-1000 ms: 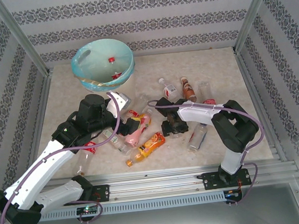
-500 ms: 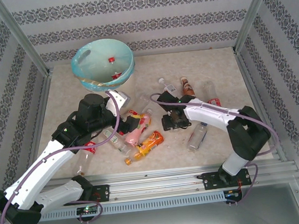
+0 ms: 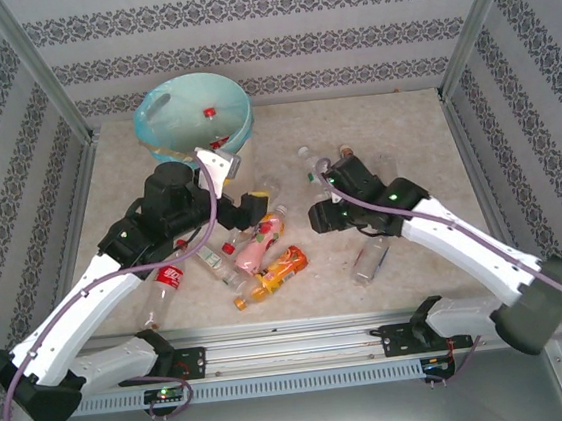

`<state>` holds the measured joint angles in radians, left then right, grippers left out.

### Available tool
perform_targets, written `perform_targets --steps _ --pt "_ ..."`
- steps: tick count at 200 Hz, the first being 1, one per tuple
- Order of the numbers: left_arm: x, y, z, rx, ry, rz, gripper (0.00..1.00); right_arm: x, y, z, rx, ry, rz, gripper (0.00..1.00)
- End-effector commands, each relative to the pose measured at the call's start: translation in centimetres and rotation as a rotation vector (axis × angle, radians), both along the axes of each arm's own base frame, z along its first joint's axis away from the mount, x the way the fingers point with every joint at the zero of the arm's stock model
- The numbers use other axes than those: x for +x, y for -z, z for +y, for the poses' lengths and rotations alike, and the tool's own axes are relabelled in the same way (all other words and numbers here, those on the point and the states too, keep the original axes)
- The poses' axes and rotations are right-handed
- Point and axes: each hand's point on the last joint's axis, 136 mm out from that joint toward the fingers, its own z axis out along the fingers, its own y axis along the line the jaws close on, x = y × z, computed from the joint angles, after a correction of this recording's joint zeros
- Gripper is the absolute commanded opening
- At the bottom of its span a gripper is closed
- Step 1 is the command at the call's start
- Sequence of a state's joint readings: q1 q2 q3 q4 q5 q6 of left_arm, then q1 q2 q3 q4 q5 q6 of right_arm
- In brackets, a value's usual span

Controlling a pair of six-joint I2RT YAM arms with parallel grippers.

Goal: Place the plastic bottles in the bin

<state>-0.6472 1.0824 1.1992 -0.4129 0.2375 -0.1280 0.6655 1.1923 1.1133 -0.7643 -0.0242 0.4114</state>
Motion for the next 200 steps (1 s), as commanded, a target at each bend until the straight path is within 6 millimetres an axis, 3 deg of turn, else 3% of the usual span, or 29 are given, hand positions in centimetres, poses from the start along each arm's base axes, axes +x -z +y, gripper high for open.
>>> perform_targets --steps 1,36,87,137,200 --pt "0.0 -4.5 -1.5 -0.139 0.035 -0.04 0.93 -0.9 -5.4 2.8 0.173 -0.19 -0.151 0.44" --pt "0.0 -7.8 -3.5 -0.247 0.12 -0.061 0.92 -3.3 -11.1 5.4 0.391 -0.394 -0.315 0.46" --pt "-2.0 -11.9 -5.5 -0.365 0.293 -0.08 0.9 -5.7 -15.6 6.1 0.524 -0.53 -0.447 0.46" --pt "-4.3 -15.0 -6.0 -0.51 0.464 -0.071 0.82 -7.8 -17.6 6.6 0.596 -0.644 -0.461 0.46" --pt "-6.0 -15.9 -6.9 -0.59 0.616 -0.042 0.66 -8.6 -18.6 7.5 0.644 -0.693 -0.441 0.45"
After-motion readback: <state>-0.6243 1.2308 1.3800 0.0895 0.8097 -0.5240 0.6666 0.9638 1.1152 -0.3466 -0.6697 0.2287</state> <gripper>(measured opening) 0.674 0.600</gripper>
